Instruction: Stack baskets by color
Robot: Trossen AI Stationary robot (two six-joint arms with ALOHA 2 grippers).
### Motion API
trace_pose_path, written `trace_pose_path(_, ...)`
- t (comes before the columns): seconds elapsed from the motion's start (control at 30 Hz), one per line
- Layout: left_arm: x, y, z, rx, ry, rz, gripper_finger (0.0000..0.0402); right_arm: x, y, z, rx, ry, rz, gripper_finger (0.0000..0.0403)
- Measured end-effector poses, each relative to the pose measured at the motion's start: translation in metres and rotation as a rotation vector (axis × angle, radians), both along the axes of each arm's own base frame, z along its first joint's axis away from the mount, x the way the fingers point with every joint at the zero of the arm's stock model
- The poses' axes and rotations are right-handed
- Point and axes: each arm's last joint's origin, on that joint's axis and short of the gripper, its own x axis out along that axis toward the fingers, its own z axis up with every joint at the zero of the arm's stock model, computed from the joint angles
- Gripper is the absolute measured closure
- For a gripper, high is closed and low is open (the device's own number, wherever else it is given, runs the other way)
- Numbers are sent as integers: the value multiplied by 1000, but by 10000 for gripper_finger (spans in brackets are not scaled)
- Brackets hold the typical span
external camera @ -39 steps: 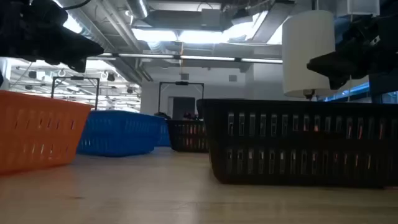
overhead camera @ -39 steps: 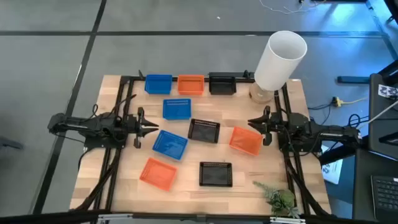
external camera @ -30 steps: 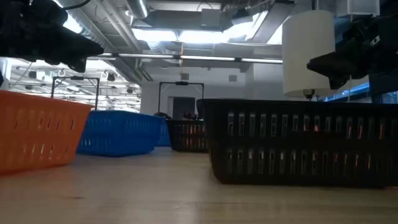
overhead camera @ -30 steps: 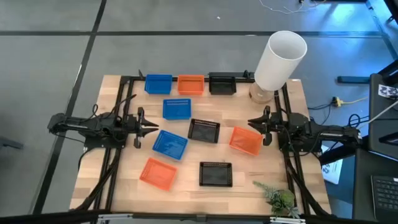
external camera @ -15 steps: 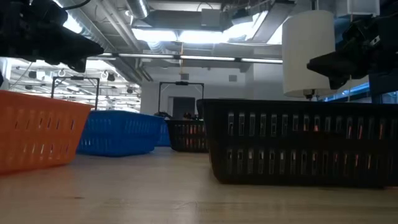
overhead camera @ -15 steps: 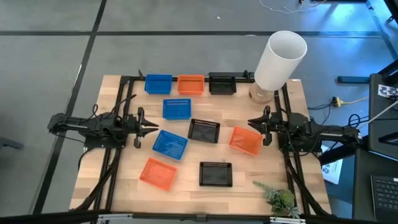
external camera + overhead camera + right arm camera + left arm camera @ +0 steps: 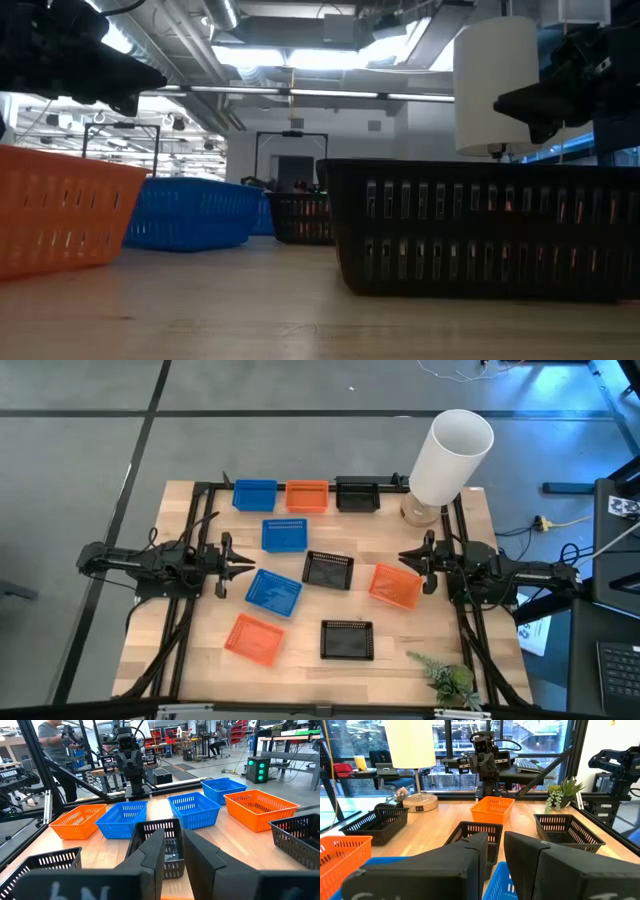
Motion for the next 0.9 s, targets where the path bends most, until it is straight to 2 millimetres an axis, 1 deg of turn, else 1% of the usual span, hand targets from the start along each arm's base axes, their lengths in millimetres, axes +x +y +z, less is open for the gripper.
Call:
trace_pose_path(0.43, 0, 0, 0, -2, 0, 0, 344, 0, 0, 0, 0, 0, 0, 333)
trace_pose_path(0.53, 0, 0, 0, -35, -3, -3, 344, 0, 0, 0, 0, 0, 0, 333)
trace_pose_path(0.67, 0, 0, 0, -124, -10, -11, 344, 0, 0, 0, 0, -4, 0, 333)
trace_pose_path(0.9, 0, 2, 1, -137, -22, 42, 344, 0, 0, 7, -22, -74, -8, 333)
